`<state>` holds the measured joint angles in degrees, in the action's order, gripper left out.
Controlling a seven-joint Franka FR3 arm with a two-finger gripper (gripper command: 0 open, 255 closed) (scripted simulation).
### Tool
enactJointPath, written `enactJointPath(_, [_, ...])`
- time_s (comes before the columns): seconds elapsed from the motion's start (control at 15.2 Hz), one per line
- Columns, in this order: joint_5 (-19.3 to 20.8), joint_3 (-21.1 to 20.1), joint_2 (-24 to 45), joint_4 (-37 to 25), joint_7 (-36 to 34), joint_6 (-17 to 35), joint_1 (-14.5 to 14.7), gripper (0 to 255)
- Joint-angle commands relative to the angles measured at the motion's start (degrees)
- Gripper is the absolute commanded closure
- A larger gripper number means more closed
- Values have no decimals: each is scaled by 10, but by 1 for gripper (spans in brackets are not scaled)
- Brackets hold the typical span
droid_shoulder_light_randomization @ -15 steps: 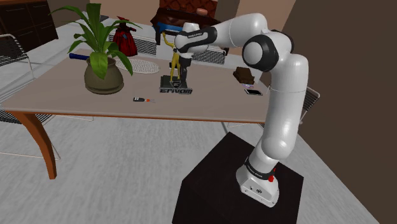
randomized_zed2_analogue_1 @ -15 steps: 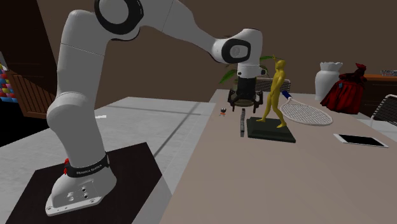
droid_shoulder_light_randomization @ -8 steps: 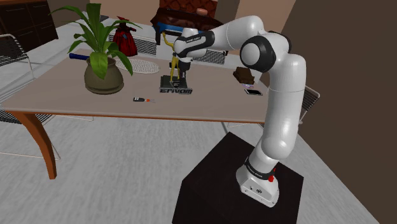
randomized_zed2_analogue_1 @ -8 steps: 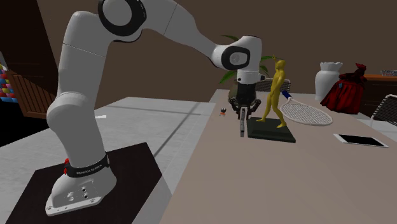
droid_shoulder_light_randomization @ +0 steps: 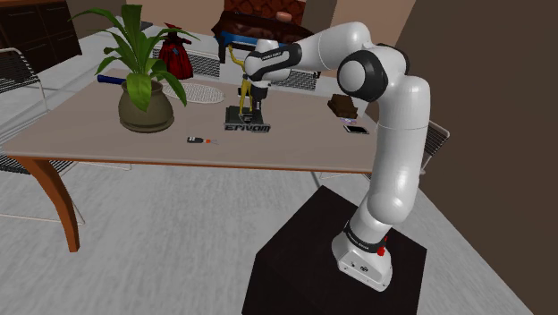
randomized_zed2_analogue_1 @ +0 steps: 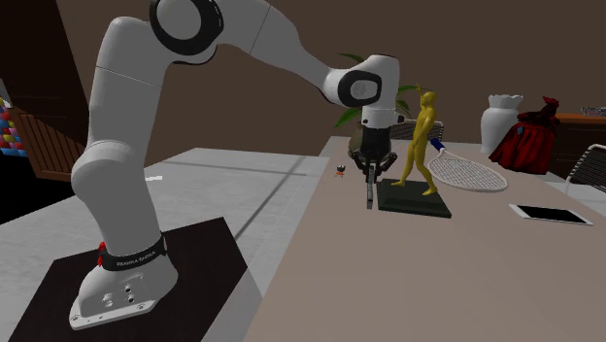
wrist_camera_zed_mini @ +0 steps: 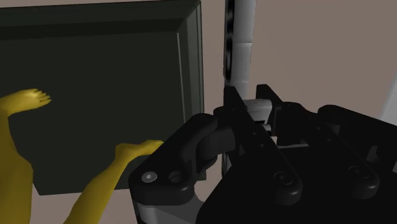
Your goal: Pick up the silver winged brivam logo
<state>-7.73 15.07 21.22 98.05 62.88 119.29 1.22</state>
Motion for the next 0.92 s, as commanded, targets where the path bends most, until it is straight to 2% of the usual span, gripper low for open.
enactJointPath(0.0, [1,0,-2,-4,-1,-7,0,255])
enactJointPath(0.86, [12,5,-29,-68,-9,-96,1,255])
